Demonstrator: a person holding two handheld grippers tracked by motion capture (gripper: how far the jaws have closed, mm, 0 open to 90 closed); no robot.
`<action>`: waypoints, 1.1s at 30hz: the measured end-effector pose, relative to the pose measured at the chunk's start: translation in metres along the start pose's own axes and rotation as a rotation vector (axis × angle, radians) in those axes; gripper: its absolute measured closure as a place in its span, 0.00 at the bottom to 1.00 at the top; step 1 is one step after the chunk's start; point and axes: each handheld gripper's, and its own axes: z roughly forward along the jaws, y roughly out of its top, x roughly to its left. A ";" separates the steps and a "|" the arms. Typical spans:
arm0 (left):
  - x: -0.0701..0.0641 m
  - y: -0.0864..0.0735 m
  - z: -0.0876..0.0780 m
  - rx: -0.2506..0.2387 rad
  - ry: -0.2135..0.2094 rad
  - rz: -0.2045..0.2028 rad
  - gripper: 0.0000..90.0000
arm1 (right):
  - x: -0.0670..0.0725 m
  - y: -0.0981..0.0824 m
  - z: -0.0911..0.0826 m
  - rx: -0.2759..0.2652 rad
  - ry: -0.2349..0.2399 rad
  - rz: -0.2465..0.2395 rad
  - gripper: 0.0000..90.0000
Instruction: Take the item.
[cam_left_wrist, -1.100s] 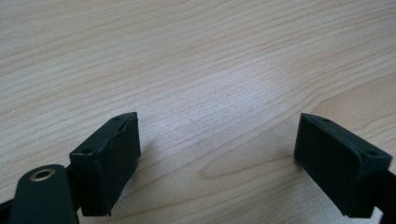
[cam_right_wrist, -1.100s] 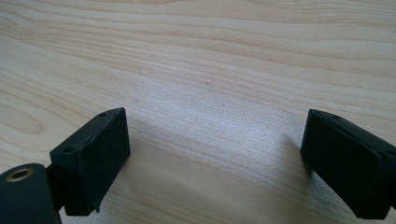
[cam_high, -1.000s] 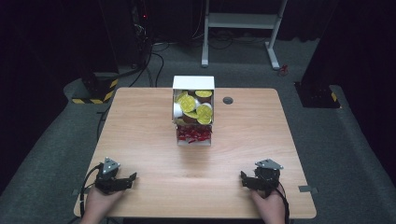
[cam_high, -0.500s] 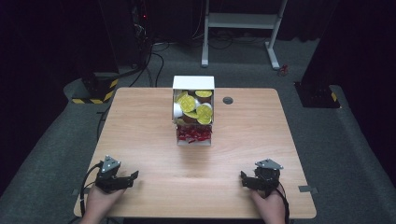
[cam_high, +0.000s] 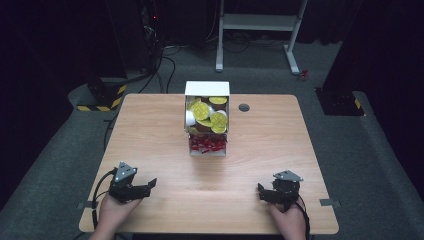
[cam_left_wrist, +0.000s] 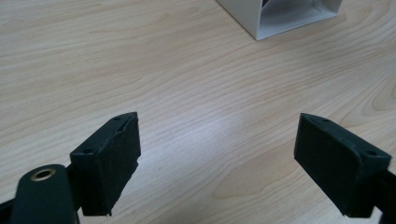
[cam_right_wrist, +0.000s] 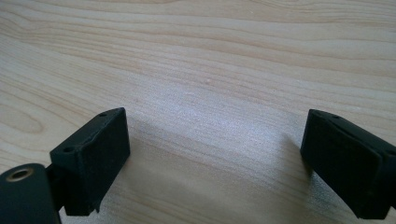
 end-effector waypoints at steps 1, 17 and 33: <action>-0.001 0.003 0.001 0.001 -0.009 0.009 0.17 | 0.000 0.000 0.000 0.001 0.000 0.000 0.09; -0.029 0.036 0.016 -0.053 -0.063 0.047 0.17 | 0.000 0.000 0.000 0.000 0.000 0.000 0.09; -0.043 0.058 0.030 -0.069 -0.105 0.041 0.20 | 0.000 0.000 0.000 0.000 0.000 0.000 0.09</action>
